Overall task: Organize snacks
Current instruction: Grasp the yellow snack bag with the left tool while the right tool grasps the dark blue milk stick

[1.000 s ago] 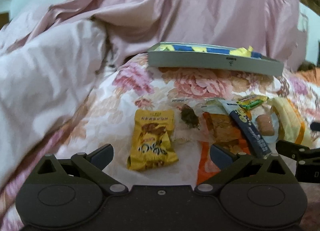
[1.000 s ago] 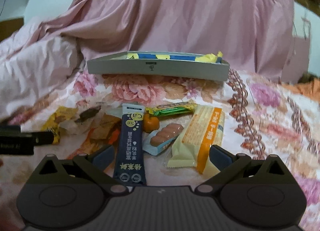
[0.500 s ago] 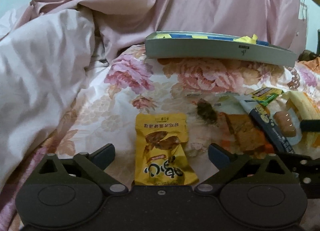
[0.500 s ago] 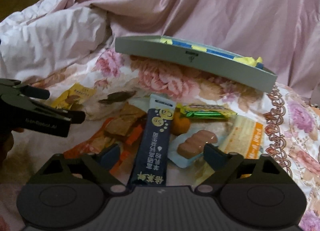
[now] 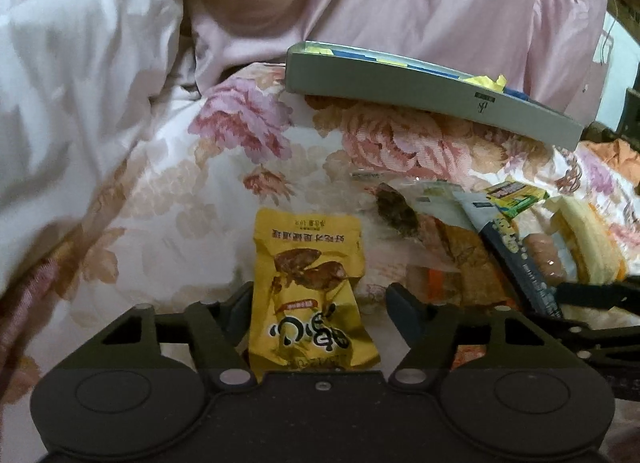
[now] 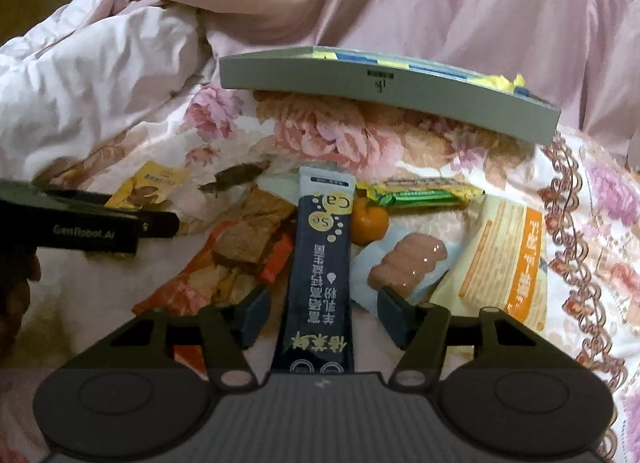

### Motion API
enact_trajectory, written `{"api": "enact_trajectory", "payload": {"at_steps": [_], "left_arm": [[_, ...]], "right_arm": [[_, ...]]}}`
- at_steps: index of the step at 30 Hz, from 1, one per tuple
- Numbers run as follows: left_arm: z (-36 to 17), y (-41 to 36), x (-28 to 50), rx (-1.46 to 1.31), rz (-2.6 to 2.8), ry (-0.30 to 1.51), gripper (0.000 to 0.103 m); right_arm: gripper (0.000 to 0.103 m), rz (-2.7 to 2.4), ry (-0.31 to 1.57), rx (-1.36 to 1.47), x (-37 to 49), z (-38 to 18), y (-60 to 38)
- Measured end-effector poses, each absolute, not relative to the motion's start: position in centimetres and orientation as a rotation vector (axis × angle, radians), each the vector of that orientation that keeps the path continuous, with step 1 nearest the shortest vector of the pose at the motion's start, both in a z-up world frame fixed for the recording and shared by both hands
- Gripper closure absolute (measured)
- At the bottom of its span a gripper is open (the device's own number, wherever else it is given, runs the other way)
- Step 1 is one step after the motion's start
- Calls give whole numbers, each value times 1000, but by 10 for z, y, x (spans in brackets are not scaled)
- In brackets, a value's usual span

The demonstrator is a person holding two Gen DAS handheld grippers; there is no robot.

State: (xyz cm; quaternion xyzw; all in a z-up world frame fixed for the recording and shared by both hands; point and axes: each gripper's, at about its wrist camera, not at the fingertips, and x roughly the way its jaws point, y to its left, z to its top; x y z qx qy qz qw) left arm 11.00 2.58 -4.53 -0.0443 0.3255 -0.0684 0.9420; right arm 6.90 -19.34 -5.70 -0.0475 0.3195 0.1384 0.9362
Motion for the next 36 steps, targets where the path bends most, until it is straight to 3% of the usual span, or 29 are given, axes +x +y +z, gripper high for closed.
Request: {"api": "enact_trajectory", "payload": {"at_steps": [6,10,22,29,36], "left_arm": [[-43,22,104,-116,-161,673,42],[-38,15,96,-115,-178,682,49],[-48,4,99,-12,-197,689,38],[-43,8,98,-41,-174,711,53],[-34,12,86,-127,-175,734,57]], "right_arm": [[47,298,693,-38,77,-61,-197],[61,329,697,-15,77,-59,-198],[59,355,724,-27,83,-60,-195],[65,369,720,-14,80,-58,-196],[69,406,700,-20,68,-55,-198]]}}
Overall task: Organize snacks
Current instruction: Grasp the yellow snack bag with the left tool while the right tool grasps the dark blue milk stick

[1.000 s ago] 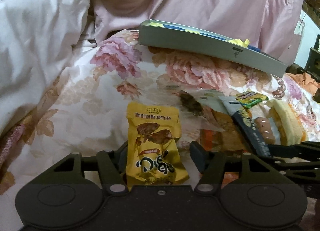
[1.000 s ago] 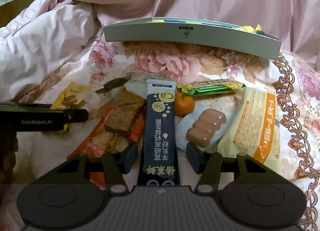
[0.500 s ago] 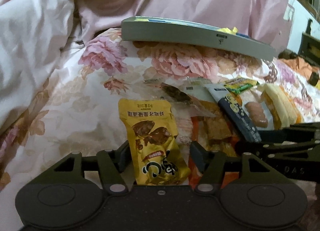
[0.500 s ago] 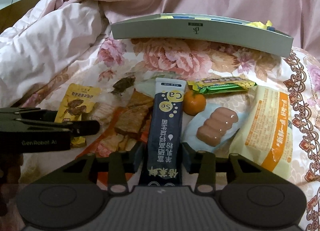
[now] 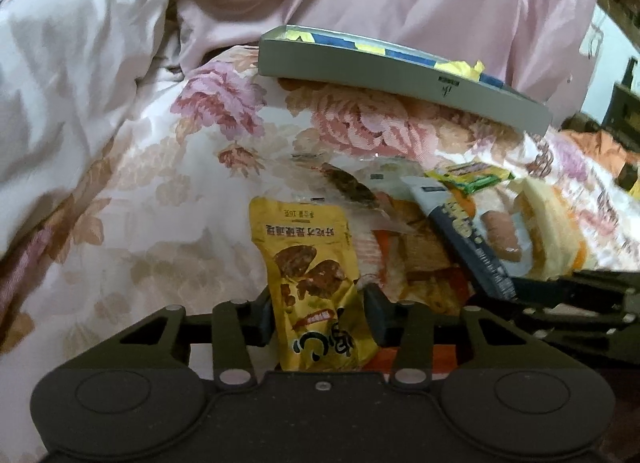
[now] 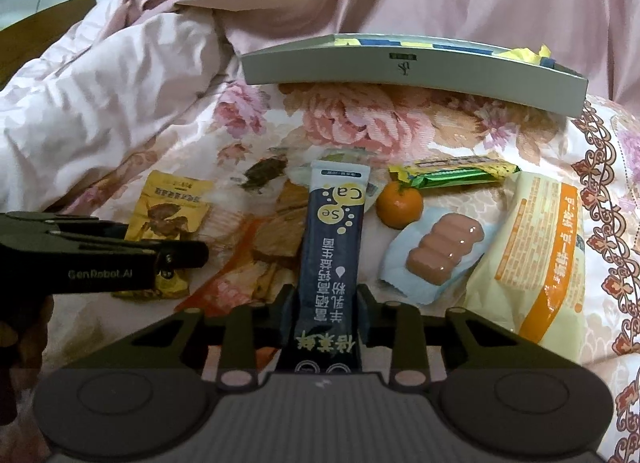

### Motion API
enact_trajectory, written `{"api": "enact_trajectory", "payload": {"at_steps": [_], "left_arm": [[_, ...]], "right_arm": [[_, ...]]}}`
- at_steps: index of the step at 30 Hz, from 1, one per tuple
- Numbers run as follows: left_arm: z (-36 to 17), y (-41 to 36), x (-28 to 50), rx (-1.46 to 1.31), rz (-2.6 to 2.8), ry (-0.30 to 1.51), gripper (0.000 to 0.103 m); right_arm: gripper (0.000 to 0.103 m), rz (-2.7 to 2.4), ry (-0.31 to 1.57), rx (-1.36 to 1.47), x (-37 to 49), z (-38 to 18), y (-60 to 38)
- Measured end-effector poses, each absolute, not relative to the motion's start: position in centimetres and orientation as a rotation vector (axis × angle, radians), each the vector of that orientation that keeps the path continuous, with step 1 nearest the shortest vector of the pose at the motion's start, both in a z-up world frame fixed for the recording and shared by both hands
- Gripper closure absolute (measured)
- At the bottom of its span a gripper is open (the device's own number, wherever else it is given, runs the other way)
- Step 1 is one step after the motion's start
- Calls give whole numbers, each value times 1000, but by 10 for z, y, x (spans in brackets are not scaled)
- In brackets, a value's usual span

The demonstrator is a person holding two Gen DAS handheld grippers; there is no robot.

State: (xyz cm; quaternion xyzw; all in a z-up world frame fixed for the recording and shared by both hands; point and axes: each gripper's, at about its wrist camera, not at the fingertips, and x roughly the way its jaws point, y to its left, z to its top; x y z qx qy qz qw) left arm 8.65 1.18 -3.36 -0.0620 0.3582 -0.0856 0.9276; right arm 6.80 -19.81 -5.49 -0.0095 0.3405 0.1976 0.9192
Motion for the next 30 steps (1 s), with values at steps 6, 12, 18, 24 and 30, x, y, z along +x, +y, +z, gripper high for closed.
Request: {"api": "enact_trajectory", "payload": {"at_steps": [6,12,18,24,30], "left_arm": [[-30,9,80,-172,-177,751,57],[-27,3,68,-183,-184,772,57],[-25,-5,60,-144,-177,772,57],[-34,-8,59,-90,-183,817,54],[-29,-12,52,-41,-153,804,59]], "right_arm": [[70,423,668,-68,59,-52,-196],[71,429,637,-135,49,-51,-193],[71,436,614,-143,39,-47,-196],[71,434,632,-117,36,-47,-202],[71,455,624,-109,31,-46,-204]]}}
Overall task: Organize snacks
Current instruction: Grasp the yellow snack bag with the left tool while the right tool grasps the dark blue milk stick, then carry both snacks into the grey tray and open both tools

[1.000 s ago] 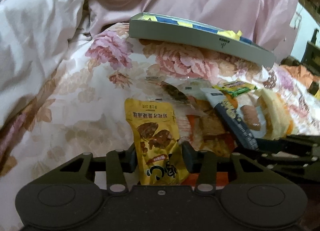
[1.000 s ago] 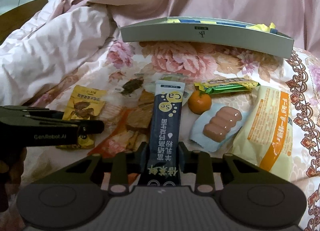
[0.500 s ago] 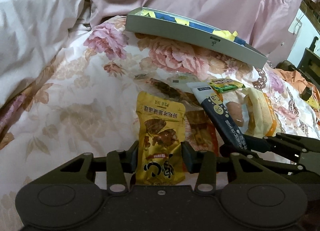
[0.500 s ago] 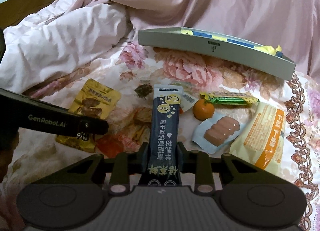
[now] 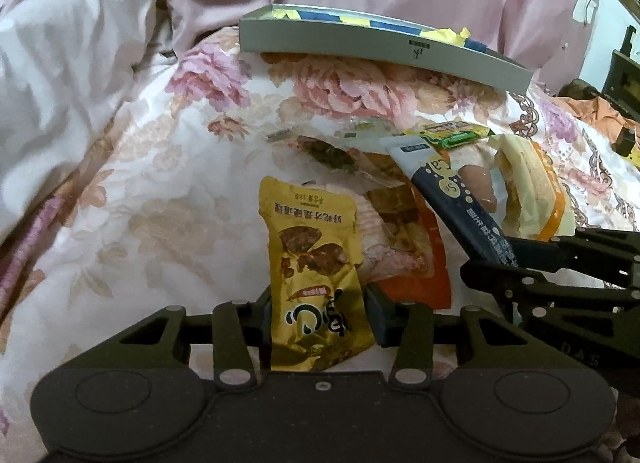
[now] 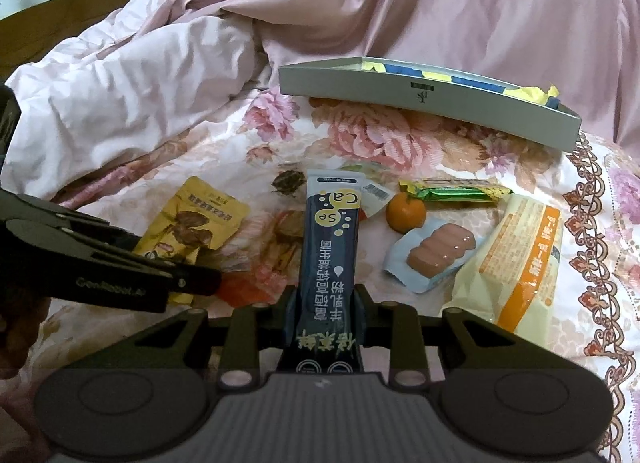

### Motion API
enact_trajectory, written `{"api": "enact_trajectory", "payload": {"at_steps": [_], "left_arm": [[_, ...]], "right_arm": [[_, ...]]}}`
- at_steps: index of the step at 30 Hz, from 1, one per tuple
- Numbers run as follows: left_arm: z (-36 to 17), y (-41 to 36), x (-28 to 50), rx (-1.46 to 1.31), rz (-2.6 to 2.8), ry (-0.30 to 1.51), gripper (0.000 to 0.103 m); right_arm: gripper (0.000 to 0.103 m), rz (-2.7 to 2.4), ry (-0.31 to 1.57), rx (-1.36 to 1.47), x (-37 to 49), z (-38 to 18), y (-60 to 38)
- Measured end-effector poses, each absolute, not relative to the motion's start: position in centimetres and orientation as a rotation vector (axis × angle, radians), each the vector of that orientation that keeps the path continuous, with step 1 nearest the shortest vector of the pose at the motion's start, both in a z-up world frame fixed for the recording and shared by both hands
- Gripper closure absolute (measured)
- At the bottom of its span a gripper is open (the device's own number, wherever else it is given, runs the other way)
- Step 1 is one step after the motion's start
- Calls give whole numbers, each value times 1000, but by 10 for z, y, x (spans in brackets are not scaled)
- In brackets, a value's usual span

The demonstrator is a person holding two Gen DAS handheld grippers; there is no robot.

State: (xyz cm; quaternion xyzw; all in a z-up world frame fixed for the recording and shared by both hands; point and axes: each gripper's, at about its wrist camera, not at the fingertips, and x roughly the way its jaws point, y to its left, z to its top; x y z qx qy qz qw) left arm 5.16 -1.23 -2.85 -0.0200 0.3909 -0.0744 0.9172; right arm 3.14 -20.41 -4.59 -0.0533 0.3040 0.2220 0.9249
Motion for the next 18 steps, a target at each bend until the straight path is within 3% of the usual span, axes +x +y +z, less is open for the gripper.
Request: {"api": "enact_trajectory", "payload": {"at_steps": [18], "left_arm": [[-17,-2,33,-238,-186,692,64]], "right_arm": [[71,507,584,-107,24,-41,-203]]}}
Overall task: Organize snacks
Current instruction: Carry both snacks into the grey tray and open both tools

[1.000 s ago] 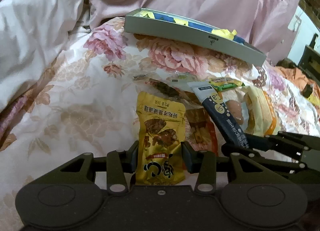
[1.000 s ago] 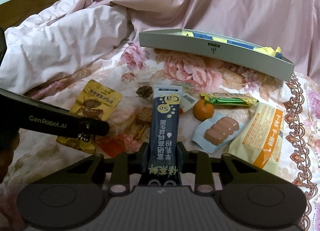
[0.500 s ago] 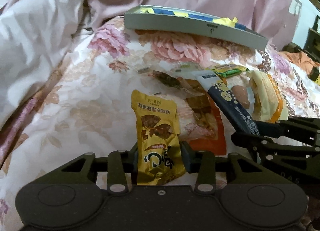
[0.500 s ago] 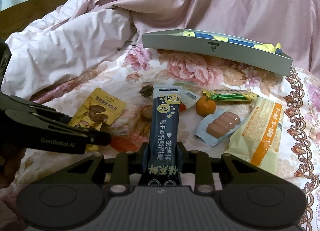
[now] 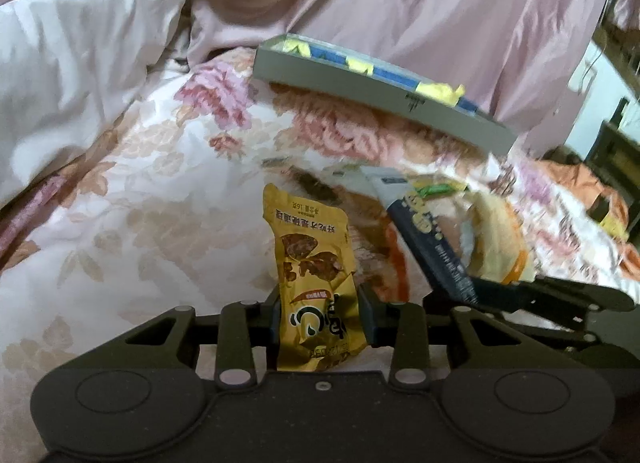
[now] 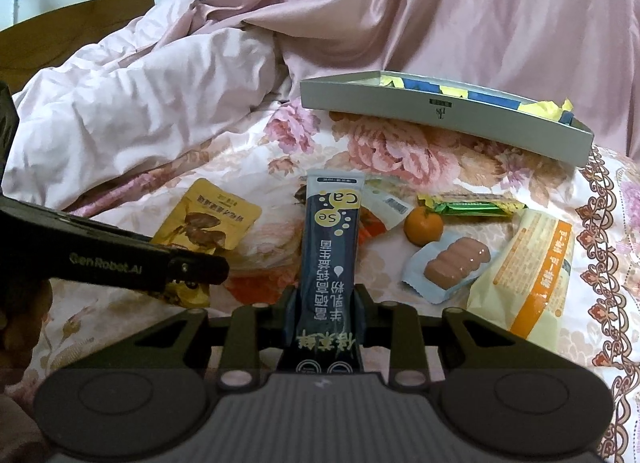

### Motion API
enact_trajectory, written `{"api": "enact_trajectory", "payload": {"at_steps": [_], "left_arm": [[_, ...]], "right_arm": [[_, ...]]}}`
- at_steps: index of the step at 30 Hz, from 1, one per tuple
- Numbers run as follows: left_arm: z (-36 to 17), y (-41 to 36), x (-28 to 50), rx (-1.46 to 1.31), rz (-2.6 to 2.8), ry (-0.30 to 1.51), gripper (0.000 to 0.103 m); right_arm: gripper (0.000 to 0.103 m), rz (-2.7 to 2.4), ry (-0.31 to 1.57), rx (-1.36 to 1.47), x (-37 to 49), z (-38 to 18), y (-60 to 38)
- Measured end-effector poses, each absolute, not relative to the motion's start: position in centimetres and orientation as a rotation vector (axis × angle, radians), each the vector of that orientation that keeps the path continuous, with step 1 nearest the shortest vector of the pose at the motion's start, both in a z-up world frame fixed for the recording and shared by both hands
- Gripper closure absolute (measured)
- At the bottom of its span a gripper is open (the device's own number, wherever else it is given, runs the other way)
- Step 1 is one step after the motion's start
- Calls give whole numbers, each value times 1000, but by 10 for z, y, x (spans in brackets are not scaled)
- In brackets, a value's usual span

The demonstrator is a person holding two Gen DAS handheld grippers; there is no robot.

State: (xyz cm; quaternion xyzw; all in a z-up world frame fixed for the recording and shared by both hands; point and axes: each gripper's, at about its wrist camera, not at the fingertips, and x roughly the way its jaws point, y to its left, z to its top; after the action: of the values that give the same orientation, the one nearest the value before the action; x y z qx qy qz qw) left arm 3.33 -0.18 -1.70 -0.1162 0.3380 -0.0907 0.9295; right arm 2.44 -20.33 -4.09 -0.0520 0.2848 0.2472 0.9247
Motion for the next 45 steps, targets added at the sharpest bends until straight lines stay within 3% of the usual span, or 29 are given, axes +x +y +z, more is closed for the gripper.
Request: {"api": "enact_trajectory", "payload": {"at_steps": [12,25,36,45], "left_arm": [[5,-12,52,-305,-245,572,64],[58,-34,152,-332,-204,466,64],[68,-59,248,-348,-210,472,64],[58,-76,299,-335,-201,511,64]], "right_arm": [[71,497,526,-77,34,-24,-217],[71,467,426,-65,94,27,-249],[71,388,388,-84,181,57,-275],[71,320,401,-47,241,50,-290]]}}
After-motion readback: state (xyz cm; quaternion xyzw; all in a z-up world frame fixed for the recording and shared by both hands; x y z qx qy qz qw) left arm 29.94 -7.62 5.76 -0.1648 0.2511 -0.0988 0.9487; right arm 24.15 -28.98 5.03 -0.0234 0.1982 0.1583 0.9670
